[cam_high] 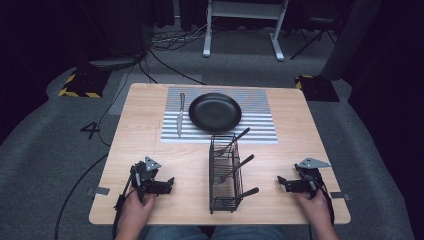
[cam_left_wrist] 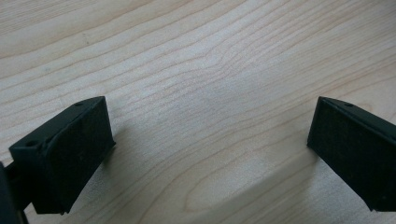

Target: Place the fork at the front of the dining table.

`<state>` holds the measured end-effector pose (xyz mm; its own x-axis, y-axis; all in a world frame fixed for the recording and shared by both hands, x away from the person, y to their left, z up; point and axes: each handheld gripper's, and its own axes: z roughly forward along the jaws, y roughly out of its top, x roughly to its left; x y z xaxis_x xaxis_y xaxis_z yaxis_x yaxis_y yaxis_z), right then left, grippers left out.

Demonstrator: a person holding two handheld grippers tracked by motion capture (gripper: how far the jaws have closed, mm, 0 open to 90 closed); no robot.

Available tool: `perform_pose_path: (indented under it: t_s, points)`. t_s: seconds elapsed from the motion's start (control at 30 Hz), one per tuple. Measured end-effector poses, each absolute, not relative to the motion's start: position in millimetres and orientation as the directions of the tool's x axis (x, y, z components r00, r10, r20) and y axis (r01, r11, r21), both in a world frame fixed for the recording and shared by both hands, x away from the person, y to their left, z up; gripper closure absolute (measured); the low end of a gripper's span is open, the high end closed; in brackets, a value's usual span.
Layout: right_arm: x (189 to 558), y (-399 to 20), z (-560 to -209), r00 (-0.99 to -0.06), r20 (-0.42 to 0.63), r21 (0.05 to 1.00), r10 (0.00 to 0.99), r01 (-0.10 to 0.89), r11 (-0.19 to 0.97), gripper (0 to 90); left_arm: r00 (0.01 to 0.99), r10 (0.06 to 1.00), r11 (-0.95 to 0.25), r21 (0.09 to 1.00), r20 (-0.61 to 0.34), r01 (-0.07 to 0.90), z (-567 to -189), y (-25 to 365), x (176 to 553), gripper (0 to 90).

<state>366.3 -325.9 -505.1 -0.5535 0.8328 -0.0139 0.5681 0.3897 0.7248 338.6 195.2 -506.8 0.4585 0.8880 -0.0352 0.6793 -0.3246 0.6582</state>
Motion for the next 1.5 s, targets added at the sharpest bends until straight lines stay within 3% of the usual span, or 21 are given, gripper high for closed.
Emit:
perform_pose_path:
  t_s: [0.53, 0.6, 0.67, 1.03, 1.5]
  points:
    - [365, -326, -505, -0.563, -0.010, 0.730, 0.826, 0.561, 0.392, 12.9, 0.459, 0.888, -0.325, 0.658, -0.035, 0.679, -507, 195, 339, 0.2]
    - [362, -326, -504, -0.566, -0.006, 0.738, 0.825, 0.554, 0.385, 22.1, 0.458, 0.888, -0.324, 0.658, -0.036, 0.679, -507, 195, 339, 0.2]
    - [357, -326, -502, -0.576, -0.001, 0.747, 0.817, 0.543, 0.383, 36.8, 0.457, 0.889, -0.323, 0.660, -0.035, 0.679, -507, 195, 339, 0.2]
    - [333, -313, -456, -0.645, 0.061, 0.801, 0.761, 0.487, 0.349, 37.8, 0.458, 0.888, -0.324, 0.658, -0.035, 0.679, -507, 195, 339, 0.2]
    - [301, -286, -407, -0.760, 0.046, 0.829, 0.648, 0.391, 0.400, 39.5, 0.458, 0.888, -0.324, 0.658, -0.035, 0.679, -507, 195, 339, 0.2]
